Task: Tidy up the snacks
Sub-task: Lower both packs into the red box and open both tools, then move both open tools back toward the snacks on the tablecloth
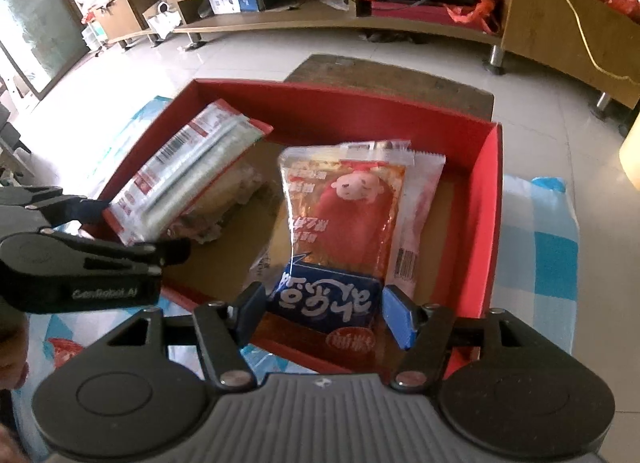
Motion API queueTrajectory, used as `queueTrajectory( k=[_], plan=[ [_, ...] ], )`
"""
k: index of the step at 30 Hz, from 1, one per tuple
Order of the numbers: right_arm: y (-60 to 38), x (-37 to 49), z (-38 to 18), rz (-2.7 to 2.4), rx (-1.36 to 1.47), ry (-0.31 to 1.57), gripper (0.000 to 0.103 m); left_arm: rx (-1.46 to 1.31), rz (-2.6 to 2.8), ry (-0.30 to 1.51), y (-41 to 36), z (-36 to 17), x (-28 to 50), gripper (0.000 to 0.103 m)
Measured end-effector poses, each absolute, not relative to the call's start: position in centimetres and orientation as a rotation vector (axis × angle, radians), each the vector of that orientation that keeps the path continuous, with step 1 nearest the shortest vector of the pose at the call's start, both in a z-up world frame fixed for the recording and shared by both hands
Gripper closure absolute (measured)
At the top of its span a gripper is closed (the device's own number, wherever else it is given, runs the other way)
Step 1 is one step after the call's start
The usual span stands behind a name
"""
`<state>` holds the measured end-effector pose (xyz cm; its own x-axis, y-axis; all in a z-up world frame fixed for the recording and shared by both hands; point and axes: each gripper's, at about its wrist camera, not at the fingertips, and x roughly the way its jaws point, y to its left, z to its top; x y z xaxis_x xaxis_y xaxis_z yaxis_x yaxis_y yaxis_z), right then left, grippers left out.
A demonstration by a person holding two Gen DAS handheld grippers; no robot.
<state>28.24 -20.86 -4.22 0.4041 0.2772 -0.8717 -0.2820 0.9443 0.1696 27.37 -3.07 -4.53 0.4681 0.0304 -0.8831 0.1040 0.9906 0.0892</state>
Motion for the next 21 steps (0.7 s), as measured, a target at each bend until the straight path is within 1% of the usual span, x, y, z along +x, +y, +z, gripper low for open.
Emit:
queueTrajectory(
  k=[5, 10, 16, 21],
  plan=[
    [-21.6, 28.1, -2.1, 0.294, 0.056, 0.987, 0.043, 0.098, -0.031, 1.067, -3.0, -3.8, 27.1, 0.02],
    [-21.9, 24.8, 0.0, 0.3, 0.024, 0.898, 0.043, 0.058, -0.031, 1.011, -2.0, -1.7, 25.2, 0.016],
    [-21.2, 20.0, -0.6, 0.372, 0.01, 0.925, 0.042, -0.021, -0.024, 1.014, 0.3, -0.8, 21.2, 0.015],
    [-19.5, 18.0, -2.7, 0.429, -0.073, 0.961, 0.042, -0.095, 0.042, 1.09, 3.2, -2.9, 16.9, 0.013]
  ],
)
